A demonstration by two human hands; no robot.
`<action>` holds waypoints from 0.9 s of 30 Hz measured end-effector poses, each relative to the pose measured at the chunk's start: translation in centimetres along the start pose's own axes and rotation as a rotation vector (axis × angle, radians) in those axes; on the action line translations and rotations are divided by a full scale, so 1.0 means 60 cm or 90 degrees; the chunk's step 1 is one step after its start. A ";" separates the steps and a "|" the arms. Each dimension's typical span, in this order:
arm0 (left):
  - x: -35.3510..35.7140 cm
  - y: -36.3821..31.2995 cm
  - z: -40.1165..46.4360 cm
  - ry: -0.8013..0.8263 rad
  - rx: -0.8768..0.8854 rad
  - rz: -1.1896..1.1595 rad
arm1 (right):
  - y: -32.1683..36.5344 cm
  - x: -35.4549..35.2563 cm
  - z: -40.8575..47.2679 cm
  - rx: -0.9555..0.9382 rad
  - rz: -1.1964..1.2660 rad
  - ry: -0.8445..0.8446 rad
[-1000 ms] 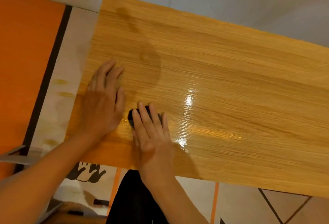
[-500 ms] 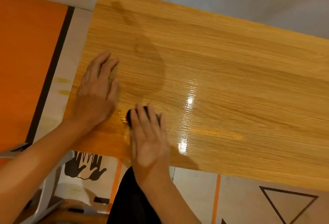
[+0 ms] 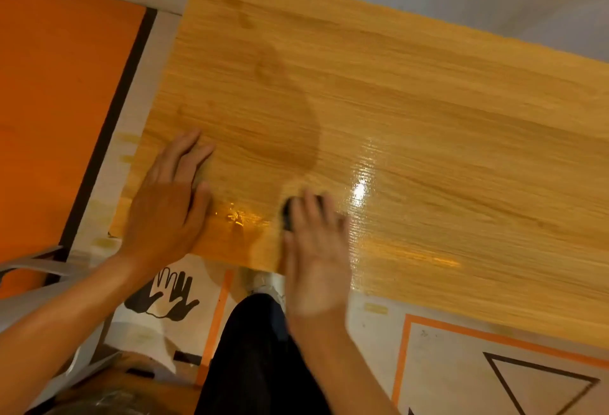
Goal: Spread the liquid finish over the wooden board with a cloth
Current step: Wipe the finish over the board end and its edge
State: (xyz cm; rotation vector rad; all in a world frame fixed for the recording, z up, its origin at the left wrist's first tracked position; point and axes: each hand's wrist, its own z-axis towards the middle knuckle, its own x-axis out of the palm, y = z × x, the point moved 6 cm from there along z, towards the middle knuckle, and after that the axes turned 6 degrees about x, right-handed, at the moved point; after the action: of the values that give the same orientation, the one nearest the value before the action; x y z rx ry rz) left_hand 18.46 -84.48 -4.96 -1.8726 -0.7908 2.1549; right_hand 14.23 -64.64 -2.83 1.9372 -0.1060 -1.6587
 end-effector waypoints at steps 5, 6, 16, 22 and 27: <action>-0.002 -0.004 -0.002 -0.020 0.047 0.023 | 0.029 0.028 -0.016 -0.183 0.005 0.119; -0.002 -0.004 -0.003 -0.025 0.051 0.020 | -0.003 0.008 -0.016 -0.176 -0.009 0.129; -0.006 0.000 -0.001 -0.051 0.016 -0.010 | -0.004 -0.006 -0.018 -0.049 0.021 0.001; -0.007 -0.006 -0.002 -0.027 -0.005 0.001 | 0.021 0.021 -0.030 -0.213 -0.001 0.125; -0.007 -0.006 -0.004 -0.034 -0.005 -0.006 | -0.176 -0.096 -0.051 0.006 0.030 0.042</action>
State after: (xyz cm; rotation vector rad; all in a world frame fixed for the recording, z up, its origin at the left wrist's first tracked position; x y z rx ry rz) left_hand 18.70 -84.32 -4.42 -1.8183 -0.8186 2.2084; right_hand 12.57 -52.35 -2.58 1.9782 -0.1337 -1.5653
